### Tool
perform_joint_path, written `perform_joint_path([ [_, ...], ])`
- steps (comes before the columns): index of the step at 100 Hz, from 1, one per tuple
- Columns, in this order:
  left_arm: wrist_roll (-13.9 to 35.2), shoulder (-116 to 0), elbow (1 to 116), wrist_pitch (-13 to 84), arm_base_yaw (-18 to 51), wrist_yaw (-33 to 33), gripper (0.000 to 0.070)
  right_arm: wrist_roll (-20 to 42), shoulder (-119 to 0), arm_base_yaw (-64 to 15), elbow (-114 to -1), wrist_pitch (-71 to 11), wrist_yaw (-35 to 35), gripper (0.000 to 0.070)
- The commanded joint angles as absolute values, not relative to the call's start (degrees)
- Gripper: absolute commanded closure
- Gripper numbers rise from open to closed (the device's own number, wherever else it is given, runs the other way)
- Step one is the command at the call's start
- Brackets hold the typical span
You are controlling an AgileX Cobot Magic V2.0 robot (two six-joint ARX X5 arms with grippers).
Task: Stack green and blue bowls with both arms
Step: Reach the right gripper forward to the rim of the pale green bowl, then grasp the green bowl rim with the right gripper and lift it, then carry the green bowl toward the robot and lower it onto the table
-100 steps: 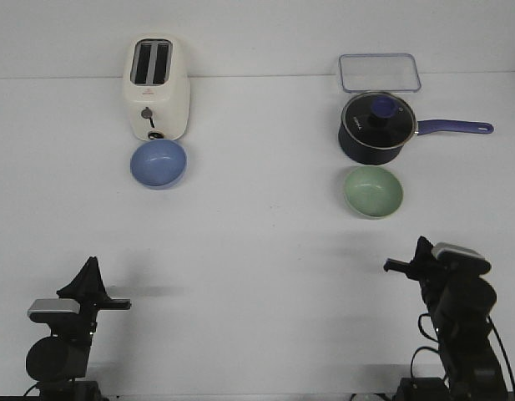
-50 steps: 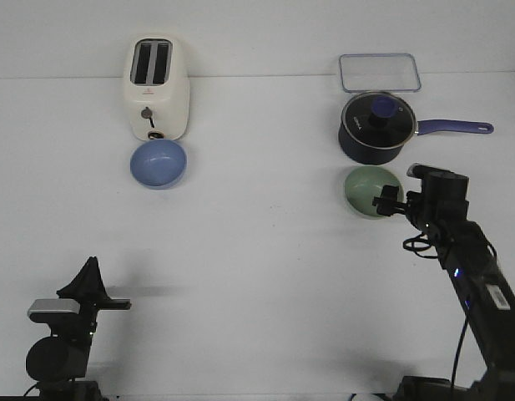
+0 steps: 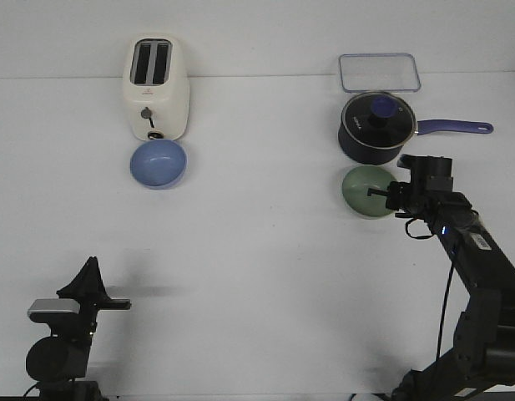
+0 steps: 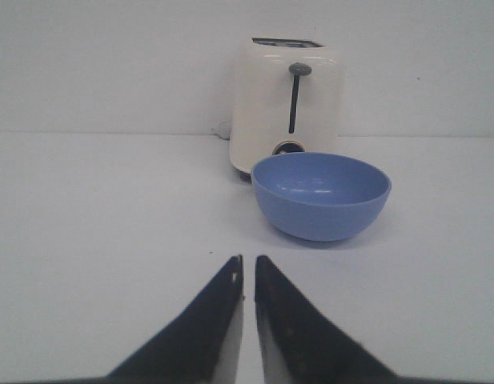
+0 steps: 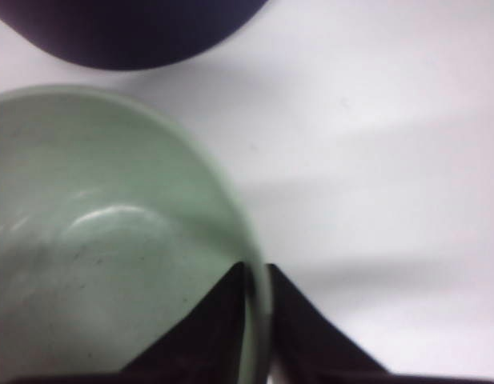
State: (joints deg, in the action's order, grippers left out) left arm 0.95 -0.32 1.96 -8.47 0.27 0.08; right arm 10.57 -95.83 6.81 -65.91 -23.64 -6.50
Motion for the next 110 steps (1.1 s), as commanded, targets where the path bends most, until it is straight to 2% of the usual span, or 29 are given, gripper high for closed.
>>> perform_joint_path([
  [1, 1.1, -0.25, 0.86, -9.08, 0.3, -0.01, 0.0686, 9.13, -95.31, 6.83, -67.77, -24.21, -7.9, 0.07],
  [16, 1.1, -0.23, 0.86, -9.06, 0.27, -0.01, 0.0686, 9.04, -89.3, 6.83, -68.29, -25.91, -14.22, 0.07],
  [30, 1.1, -0.25, 0.86, -9.06, 0.3, -0.01, 0.0686, 9.13, -81.17, 5.52, -68.25, -31.94, -18.24, 0.07],
  [43, 1.1, -0.25, 0.86, -9.06, 0.3, -0.01, 0.0686, 9.04, -74.32, 1.58, -67.51, -35.48, -18.15, 0.07],
  [63, 1.1, -0.23, 0.86, -9.06, 0.3, -0.01, 0.0686, 10.46, -66.32, -8.91, -61.82, -35.53, -17.98, 0.07],
  [82, 1.21, -0.25, 0.89, -9.06, 0.3, -0.01, 0.0686, 13.74, -65.73, -21.15, -55.59, -34.3, -14.81, 0.07],
  [95, 1.48, -0.23, 0.91, -9.08, 0.3, -0.01, 0.0686, 17.12, -66.11, -28.47, -50.54, -29.5, -12.88, 0.07],
  [110, 6.57, -0.23, 0.91, -9.1, 0.3, -0.01, 0.0687, 19.88, -67.37, -33.26, -45.82, -25.76, -11.81, 0.07],
])
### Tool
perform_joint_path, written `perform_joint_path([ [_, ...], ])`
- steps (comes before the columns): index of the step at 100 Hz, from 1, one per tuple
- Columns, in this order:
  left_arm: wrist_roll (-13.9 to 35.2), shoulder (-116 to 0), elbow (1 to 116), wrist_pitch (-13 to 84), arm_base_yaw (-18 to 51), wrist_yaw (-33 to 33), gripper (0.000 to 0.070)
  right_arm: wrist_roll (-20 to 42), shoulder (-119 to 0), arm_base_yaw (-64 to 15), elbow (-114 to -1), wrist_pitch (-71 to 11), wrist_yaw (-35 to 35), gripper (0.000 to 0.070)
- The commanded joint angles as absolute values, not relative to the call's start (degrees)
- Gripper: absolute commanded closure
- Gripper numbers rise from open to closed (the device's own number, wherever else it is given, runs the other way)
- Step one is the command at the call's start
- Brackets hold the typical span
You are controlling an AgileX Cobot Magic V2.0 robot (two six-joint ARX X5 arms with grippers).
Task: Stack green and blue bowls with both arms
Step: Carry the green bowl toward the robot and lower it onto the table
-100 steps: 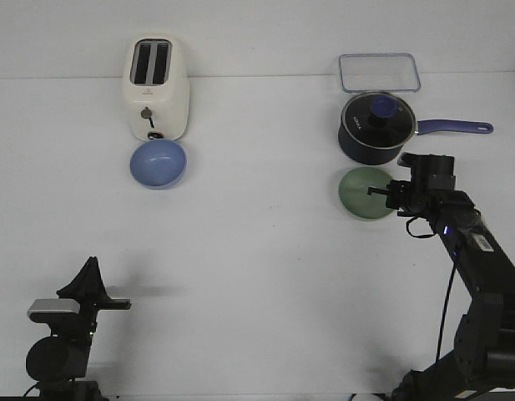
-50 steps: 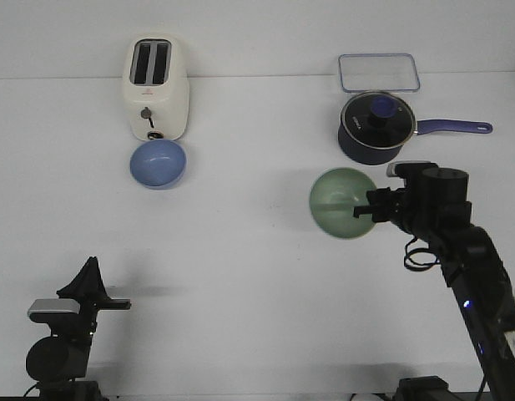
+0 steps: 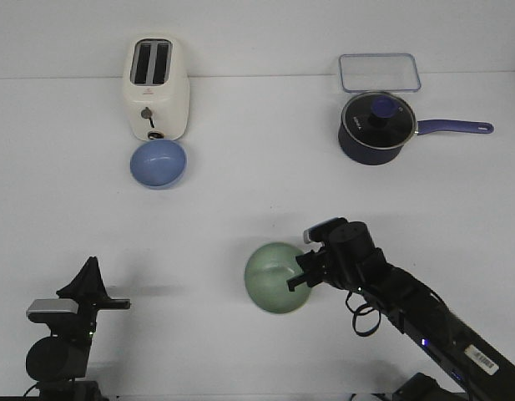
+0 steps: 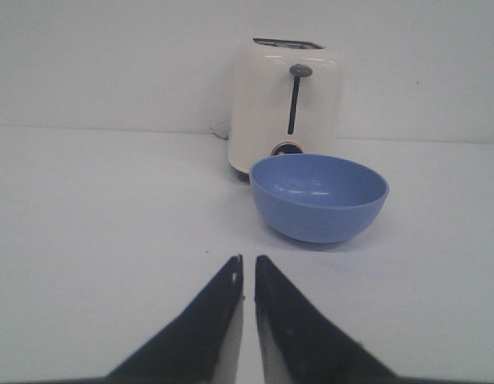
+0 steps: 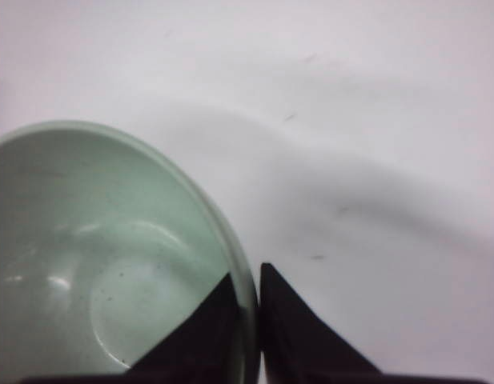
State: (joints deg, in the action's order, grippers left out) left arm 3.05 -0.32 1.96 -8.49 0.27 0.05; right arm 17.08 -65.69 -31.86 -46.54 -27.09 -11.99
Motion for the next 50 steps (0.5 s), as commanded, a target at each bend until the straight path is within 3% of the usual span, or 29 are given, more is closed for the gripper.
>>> perform_joint_path([
  [1, 6.96, -0.23, 0.91, -9.1, 0.3, -0.01, 0.0687, 19.92, -67.55, -33.5, -45.63, -25.67, -11.81, 0.07],
  [22, 13.98, -0.23, 0.91, -9.61, 0.3, -0.01, 0.0688, 19.68, -73.19, -35.88, -43.81, -24.82, -11.35, 0.07],
  [34, 21.04, -0.23, 1.02, -9.63, 0.3, 0.01, 0.0689, 19.57, -75.9, -36.05, -43.81, -24.51, -11.4, 0.0694],
  [38, 23.46, -0.23, 1.15, -9.58, 0.27, 0.01, 0.0689, 19.25, -76.29, -36.05, -43.81, -24.53, -11.75, 0.0648],
  [46, 27.57, -0.25, 1.63, -9.5, 0.27, 0.1, 0.0688, 18.87, -76.25, -36.03, -43.92, -24.47, -11.97, 0.0462],
  [50, 29.12, -0.25, 2.02, -9.39, 0.3, 0.08, 0.0688, 18.79, -75.75, -35.9, -44.01, -24.49, -11.99, 0.0403],
])
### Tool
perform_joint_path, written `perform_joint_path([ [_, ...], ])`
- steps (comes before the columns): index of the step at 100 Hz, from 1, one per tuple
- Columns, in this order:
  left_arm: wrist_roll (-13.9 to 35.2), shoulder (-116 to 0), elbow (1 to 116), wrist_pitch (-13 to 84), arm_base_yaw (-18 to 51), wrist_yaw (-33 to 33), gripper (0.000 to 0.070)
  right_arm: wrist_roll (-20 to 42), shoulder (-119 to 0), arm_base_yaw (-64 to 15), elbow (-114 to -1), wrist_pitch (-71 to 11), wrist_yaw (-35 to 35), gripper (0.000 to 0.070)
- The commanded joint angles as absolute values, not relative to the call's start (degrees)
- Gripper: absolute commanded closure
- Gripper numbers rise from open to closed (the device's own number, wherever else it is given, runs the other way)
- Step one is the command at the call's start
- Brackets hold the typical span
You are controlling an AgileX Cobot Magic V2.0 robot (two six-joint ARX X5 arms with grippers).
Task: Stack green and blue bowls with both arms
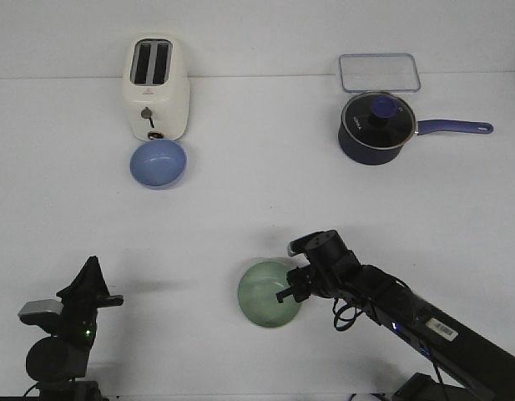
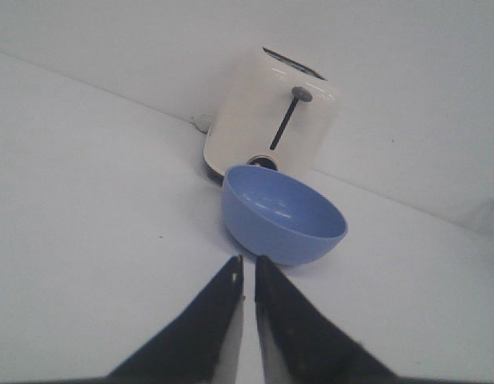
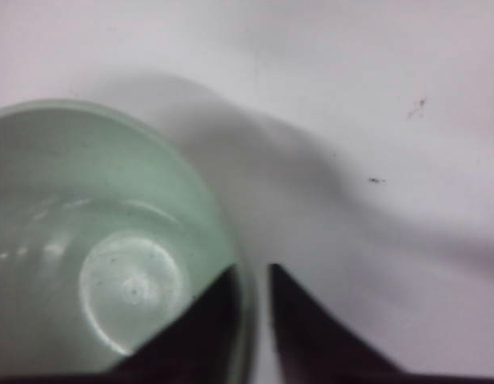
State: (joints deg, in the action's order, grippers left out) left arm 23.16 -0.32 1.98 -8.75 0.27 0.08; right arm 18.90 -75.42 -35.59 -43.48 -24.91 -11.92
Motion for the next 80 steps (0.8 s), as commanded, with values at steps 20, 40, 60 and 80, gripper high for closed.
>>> perform_joint_path([
  [20, 31.11, -1.3, 7.11, -6.68, 0.27, 0.1, 0.0685, 17.87, -69.25, -33.39, -45.52, -24.91, -12.01, 0.0369],
  [40, 30.41, -14.04, 17.72, -0.36, 0.27, 0.62, 0.0685, 16.21, -61.41, -28.99, -47.03, -23.94, -11.99, 0.037],
  [60, 28.64, -37.95, 30.15, 0.3, 0.27, -1.08, 0.0687, 15.29, -57.01, -25.02, -47.03, -24.95, -12.03, 0.037],
  [80, 24.4, -61.63, 43.59, 0.21, 0.27, -7.46, 0.0635, 13.93, -56.62, -24.01, -47.03, -27.33, -12.01, 0.037],
])
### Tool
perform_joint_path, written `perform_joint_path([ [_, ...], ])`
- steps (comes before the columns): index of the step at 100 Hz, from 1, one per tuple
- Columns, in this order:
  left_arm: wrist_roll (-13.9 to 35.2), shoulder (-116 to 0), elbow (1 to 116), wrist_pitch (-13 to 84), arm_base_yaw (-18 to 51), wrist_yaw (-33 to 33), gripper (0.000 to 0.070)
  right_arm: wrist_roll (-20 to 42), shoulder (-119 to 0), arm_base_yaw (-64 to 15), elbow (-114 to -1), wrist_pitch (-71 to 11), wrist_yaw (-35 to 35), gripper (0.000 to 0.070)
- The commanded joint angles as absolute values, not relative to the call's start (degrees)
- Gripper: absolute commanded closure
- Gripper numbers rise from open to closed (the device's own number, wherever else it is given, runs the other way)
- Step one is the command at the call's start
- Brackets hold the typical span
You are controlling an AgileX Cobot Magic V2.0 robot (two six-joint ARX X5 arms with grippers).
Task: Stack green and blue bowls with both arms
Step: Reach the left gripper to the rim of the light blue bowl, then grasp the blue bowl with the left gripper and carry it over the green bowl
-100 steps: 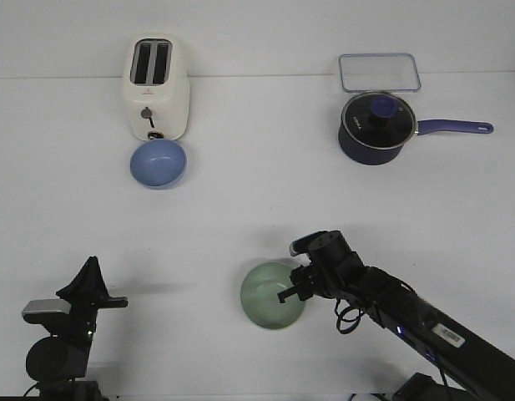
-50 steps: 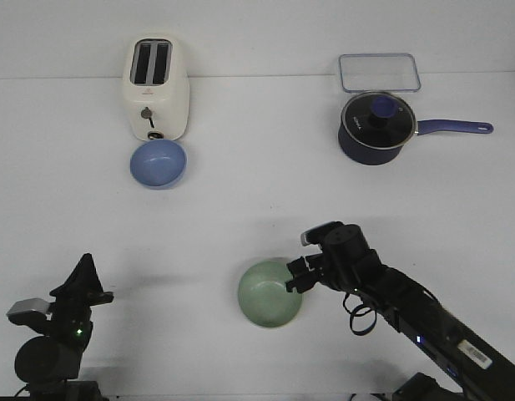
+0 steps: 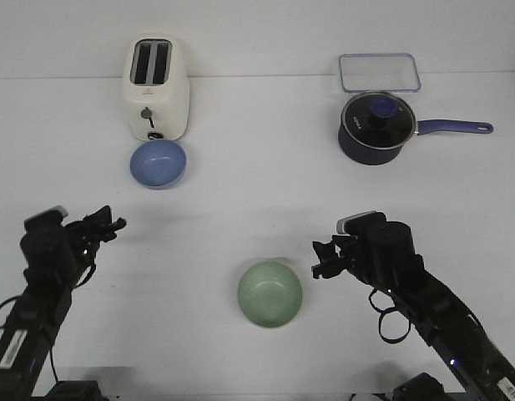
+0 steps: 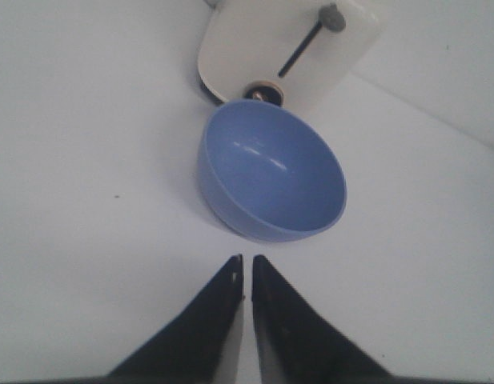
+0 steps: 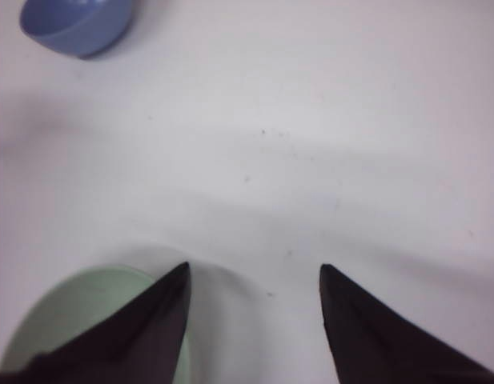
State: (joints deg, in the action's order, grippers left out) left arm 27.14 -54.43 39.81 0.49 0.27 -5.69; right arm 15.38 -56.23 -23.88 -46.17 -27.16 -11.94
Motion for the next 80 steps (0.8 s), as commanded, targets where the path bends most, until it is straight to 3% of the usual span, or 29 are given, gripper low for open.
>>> perform_joint_path([
  [1, 24.4, -62.65, 44.21, 0.16, 0.27, -7.64, 0.0616, 13.76, -56.62, -24.01, -47.03, -27.44, -12.01, 0.037],
  [13, 23.33, -74.65, 51.48, -0.08, 0.27, -8.01, 0.0268, 13.43, -56.62, -24.03, -47.03, -27.4, -12.01, 0.037],
  [18, 23.16, -78.48, 53.91, -0.08, 0.27, -8.01, 0.0185, 13.41, -56.62, -24.01, -47.03, -27.35, -11.99, 0.037],
  [23, 23.09, -82.52, 56.51, -0.05, 0.27, -8.03, 0.0155, 13.34, -56.62, -24.01, -47.03, -27.29, -11.99, 0.037],
  [64, 21.87, -106.61, 73.93, 1.52, 0.27, -8.03, 0.0181, 13.19, -56.62, -24.01, -47.03, -27.11, -11.57, 0.037],
  [71, 21.82, -108.42, 75.57, 2.92, 0.3, -8.03, 0.03, 13.19, -56.62, -24.01, -47.03, -27.09, -10.81, 0.037],
  [80, 21.43, -109.03, 75.83, 2.9, 0.3, -8.03, 0.0585, 12.62, -56.62, -23.9, -47.03, -27.07, -9.06, 0.037],
])
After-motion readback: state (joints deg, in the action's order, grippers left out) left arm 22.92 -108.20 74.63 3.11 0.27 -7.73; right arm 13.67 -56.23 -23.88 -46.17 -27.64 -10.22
